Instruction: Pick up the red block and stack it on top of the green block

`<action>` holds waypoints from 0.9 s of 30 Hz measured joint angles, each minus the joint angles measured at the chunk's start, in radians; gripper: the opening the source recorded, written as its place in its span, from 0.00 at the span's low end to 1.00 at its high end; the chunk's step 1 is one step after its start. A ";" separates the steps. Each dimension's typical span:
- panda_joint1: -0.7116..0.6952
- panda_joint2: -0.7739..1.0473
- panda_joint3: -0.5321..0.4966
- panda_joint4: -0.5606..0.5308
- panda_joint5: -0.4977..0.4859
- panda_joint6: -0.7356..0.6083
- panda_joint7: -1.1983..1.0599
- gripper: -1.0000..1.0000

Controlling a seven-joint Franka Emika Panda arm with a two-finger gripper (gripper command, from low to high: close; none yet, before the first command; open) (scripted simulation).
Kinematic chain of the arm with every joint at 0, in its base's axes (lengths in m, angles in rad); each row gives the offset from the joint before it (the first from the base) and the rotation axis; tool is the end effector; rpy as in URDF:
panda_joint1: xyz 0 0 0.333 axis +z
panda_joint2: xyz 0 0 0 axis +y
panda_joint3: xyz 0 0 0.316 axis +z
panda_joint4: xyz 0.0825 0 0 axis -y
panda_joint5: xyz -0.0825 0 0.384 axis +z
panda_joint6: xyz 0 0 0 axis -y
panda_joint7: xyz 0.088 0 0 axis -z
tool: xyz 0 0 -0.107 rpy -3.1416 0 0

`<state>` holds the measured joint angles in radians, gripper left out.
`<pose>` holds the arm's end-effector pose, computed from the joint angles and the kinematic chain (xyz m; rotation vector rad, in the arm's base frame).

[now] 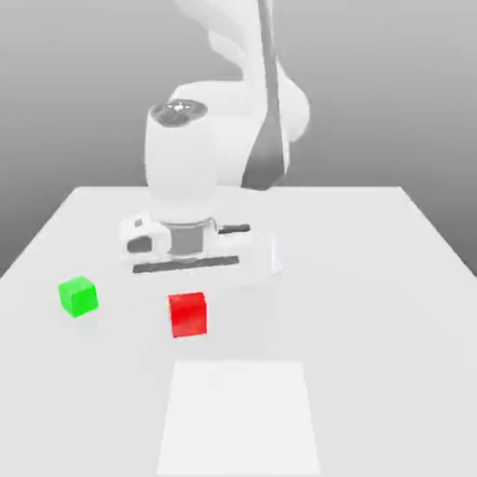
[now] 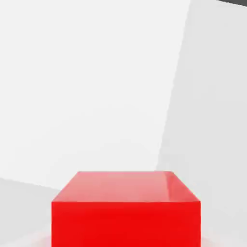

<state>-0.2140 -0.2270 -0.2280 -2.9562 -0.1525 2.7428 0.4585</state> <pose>0.3012 -0.1282 0.2333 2.9122 -1.1544 0.0181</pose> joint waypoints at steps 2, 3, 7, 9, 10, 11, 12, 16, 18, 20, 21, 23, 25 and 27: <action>-0.082 -0.014 -0.046 0.004 -0.028 -0.017 0.013 0.00; -0.123 -0.021 -0.069 0.006 -0.041 -0.024 0.020 0.00; -0.286 -0.046 -0.161 0.013 -0.094 -0.055 0.043 0.00; -0.368 -0.057 -0.207 0.016 -0.119 -0.069 0.054 0.00; -0.408 -0.061 -0.230 0.018 -0.130 -0.075 0.059 0.00; -0.451 -0.066 -0.253 0.019 -0.143 -0.082 0.064 0.00; -0.478 -0.066 -0.272 0.020 -0.148 -0.084 0.065 0.00; -0.470 -0.032 -0.311 0.021 -0.106 -0.052 0.036 0.00; -0.450 -0.009 -0.325 0.020 -0.076 -0.031 0.015 0.00; -0.429 0.014 -0.338 0.020 -0.046 -0.011 -0.005 0.00; -0.419 0.026 -0.344 0.020 -0.029 -0.001 -0.016 0.00; -0.397 0.049 -0.357 0.020 0.002 0.019 -0.037 0.00; -0.378 0.072 -0.366 0.020 0.036 0.038 -0.060 0.00; -0.360 0.096 -0.375 0.020 0.069 0.056 -0.082 0.00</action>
<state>-0.5740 -0.1314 -0.6027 -2.9362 -0.0836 2.7991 0.3764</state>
